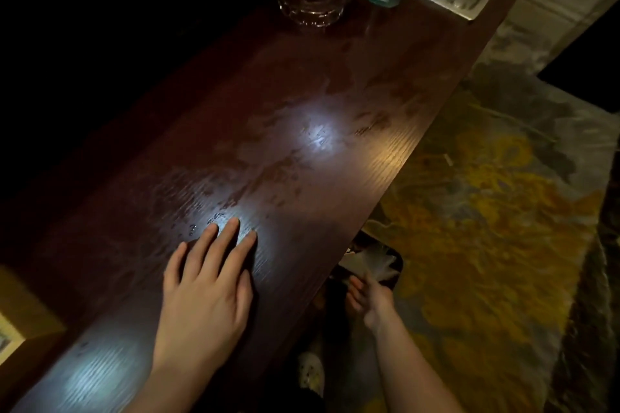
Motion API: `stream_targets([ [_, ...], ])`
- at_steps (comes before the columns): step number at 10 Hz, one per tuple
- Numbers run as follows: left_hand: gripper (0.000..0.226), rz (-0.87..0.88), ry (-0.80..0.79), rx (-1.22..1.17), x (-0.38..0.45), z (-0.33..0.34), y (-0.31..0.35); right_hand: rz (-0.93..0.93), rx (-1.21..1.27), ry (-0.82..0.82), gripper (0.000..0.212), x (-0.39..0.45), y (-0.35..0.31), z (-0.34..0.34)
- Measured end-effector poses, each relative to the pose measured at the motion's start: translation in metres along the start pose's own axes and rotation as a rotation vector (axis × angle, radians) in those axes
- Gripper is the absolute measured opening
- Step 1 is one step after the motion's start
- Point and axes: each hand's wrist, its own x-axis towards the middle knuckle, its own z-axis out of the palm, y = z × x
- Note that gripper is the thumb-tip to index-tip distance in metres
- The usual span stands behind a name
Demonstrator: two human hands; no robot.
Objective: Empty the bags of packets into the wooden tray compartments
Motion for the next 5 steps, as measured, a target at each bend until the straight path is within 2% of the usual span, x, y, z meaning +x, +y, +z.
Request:
stream_targets([
  [1,0.049,0.000,0.010,0.003,0.001,0.000,0.000,0.023,0.006,-0.009,0.038,0.008,-0.003,-0.002],
  [3,0.049,-0.007,0.007,-0.003,-0.001,-0.001,0.000,-0.082,-0.077,0.057,0.035,0.003,-0.013,-0.023],
  [4,0.049,0.000,0.016,-0.014,0.000,-0.003,0.001,-0.196,-0.028,0.094,0.031,-0.021,-0.040,-0.030],
  [5,0.049,-0.008,0.029,-0.024,0.000,-0.004,0.002,-0.509,0.058,-0.027,0.016,-0.079,-0.090,-0.026],
])
